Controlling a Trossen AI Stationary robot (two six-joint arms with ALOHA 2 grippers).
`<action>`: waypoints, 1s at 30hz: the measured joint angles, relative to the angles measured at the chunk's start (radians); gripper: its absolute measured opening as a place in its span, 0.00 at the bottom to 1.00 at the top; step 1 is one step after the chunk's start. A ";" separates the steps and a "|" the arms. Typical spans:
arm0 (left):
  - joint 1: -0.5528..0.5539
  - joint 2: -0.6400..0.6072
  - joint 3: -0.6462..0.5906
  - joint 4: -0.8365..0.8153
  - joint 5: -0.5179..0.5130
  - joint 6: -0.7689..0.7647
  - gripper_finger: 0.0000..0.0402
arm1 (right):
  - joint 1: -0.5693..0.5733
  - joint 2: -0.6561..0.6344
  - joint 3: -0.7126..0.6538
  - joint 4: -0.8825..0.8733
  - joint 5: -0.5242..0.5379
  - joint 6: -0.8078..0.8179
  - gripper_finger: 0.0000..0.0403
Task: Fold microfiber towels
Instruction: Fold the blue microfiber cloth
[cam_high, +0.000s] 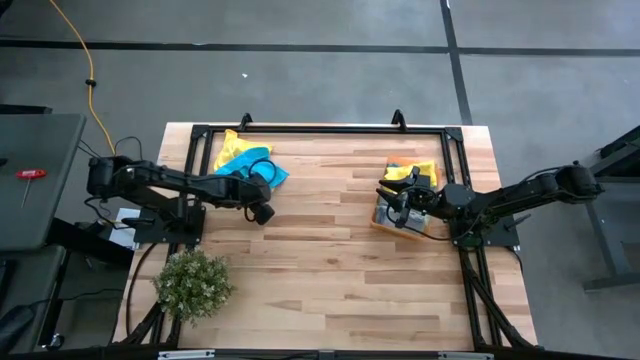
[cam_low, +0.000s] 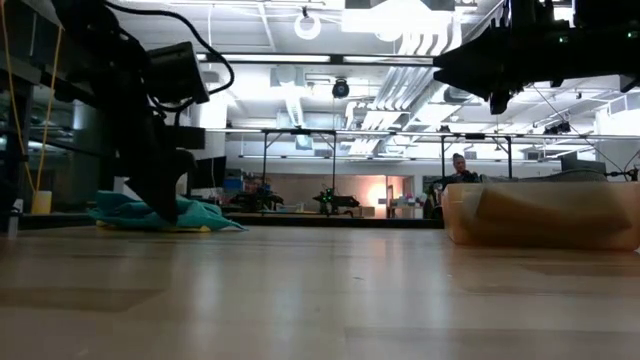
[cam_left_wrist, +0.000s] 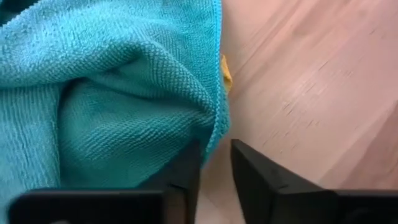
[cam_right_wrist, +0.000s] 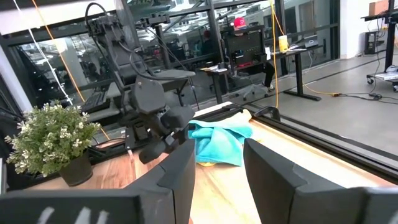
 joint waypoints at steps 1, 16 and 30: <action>0.001 0.006 0.000 0.003 0.000 0.015 0.16 | 0.000 0.000 0.000 0.000 0.000 0.000 0.32; -0.126 0.012 0.146 0.035 0.020 0.100 0.00 | 0.000 0.000 0.000 -0.002 0.000 0.000 0.32; -0.426 0.011 0.248 0.101 -0.047 0.099 0.00 | 0.015 0.036 0.046 -0.089 -0.189 0.090 0.32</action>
